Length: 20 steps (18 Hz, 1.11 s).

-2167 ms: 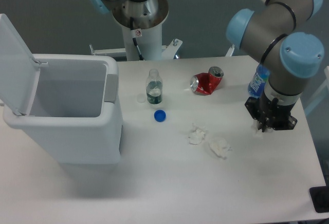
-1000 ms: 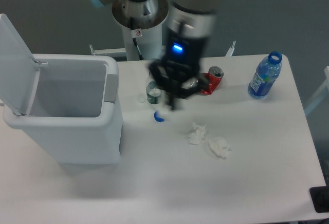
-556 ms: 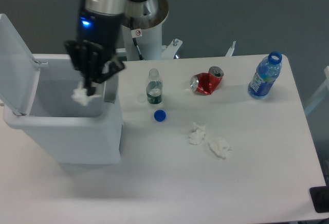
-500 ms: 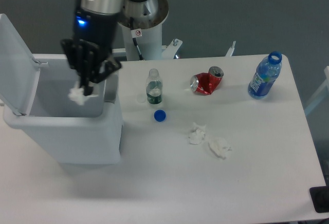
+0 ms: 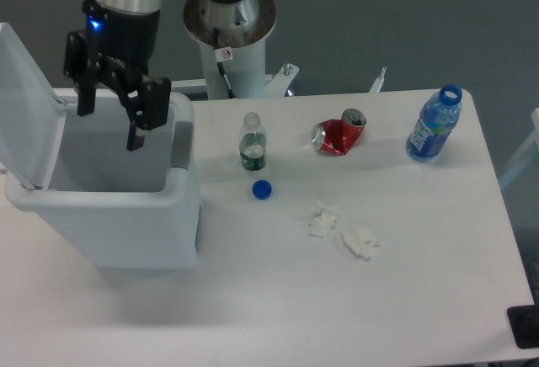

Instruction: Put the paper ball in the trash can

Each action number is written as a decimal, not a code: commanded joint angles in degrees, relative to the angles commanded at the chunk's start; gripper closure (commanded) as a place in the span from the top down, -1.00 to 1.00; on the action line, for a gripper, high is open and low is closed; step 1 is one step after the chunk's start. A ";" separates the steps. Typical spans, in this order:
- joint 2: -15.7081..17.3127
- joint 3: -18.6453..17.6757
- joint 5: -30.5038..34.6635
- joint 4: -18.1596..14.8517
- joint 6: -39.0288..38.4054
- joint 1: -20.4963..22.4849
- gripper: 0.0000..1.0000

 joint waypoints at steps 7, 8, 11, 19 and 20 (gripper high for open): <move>-1.75 0.00 6.62 -0.35 5.74 11.68 1.00; -3.32 0.35 6.53 -0.26 5.91 13.09 1.00; -7.10 1.84 6.27 -0.17 10.55 19.06 1.00; -17.47 2.99 10.38 -0.70 17.59 24.00 1.00; -18.97 2.99 11.87 -0.62 18.65 24.09 1.00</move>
